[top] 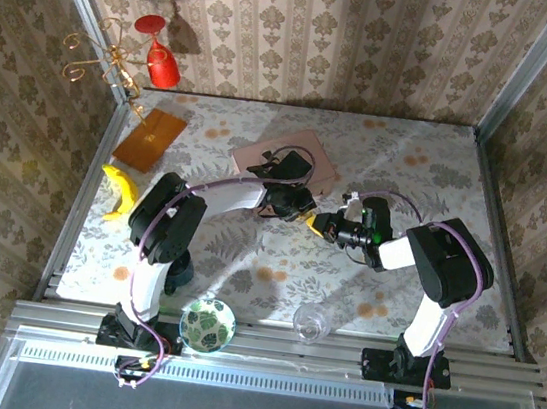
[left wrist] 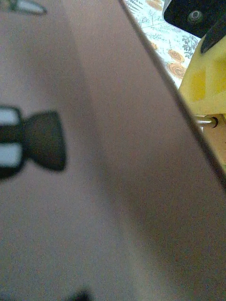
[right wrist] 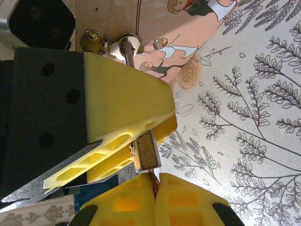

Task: Unlock the padlock with the key

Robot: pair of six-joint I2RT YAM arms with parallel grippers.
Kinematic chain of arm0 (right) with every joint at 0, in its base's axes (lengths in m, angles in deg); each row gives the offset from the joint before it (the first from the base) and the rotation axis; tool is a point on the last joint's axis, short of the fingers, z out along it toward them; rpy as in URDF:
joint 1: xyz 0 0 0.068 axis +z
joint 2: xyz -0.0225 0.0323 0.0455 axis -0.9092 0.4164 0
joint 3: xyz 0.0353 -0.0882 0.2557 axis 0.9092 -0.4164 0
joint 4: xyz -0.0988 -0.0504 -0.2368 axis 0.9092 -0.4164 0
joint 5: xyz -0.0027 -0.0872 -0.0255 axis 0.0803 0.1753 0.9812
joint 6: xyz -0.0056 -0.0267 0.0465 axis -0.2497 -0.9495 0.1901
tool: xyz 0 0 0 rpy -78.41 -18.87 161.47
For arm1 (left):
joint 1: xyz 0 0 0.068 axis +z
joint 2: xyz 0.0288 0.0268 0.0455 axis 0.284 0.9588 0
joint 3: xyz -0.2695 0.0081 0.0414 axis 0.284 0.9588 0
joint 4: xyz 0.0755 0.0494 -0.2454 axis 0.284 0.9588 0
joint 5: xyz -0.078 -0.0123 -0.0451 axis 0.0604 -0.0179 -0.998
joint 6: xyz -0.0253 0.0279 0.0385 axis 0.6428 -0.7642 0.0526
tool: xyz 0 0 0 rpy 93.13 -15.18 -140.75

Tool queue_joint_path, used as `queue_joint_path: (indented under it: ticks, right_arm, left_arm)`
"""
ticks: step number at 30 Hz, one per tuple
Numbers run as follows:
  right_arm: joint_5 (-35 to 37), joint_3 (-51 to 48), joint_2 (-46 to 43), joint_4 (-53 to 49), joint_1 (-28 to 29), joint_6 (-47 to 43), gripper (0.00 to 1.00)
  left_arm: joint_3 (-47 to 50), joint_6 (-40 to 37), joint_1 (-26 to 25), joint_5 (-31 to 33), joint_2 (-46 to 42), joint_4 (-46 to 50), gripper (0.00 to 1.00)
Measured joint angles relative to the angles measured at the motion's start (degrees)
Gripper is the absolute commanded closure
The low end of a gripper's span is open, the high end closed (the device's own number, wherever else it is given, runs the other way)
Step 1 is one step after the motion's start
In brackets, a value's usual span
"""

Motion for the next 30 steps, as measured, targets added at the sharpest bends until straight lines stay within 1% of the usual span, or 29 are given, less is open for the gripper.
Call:
queue_joint_path:
  ticks: [2,4,6,10,11,12,15,19,23,27,30]
  right_arm:
    - [-0.3,0.0,0.0,-0.1,-0.3,-0.3,0.97]
    - [-0.6,0.0,0.0,-0.2,-0.5,-0.6,0.86]
    - [-0.6,0.1,0.0,-0.2,-0.5,-1.1,0.8]
    - [-0.4,0.1,-0.2,-1.7,-0.7,-2.4,0.75]
    - [-0.1,0.1,-0.6,-2.5,-0.7,-2.8,0.69]
    - [0.6,0.1,-1.3,-3.9,-0.7,-3.8,0.66]
    - [2.4,0.1,-4.1,-9.2,-0.7,-6.2,0.67]
    - [5.4,0.1,-9.7,-16.5,-0.7,-9.8,0.66]
    - [9.3,-0.3,-16.3,-20.7,-0.9,-12.6,0.67]
    - [11.9,-1.4,-21.8,-23.3,-0.9,-13.4,0.67]
    - [13.4,-1.6,-25.6,-24.3,-0.9,-14.1,0.7]
  left_arm:
    - [0.0,-0.1,0.0,-0.2,0.0,0.0,1.0]
    - [0.0,-0.2,0.0,-0.4,0.0,0.0,1.0]
    - [0.0,-0.4,0.0,-1.0,0.0,-0.2,1.0]
    - [0.2,-0.4,0.0,-1.4,0.0,-0.6,1.0]
    - [0.2,-0.4,0.0,-1.4,0.0,-0.8,1.0]
    - [0.3,-0.4,0.0,-1.7,-0.1,-1.0,1.0]
    - [1.0,-0.4,0.0,-2.7,-0.4,-2.1,1.0]
    - [1.5,0.1,-0.2,-4.6,-0.7,-3.5,1.0]
    - [2.6,0.6,-0.7,-5.3,-1.0,-5.4,1.0]
    - [3.5,0.7,-1.0,-5.5,-1.1,-7.4,1.0]
    - [3.6,0.7,-1.2,-5.5,-1.1,-7.9,1.0]
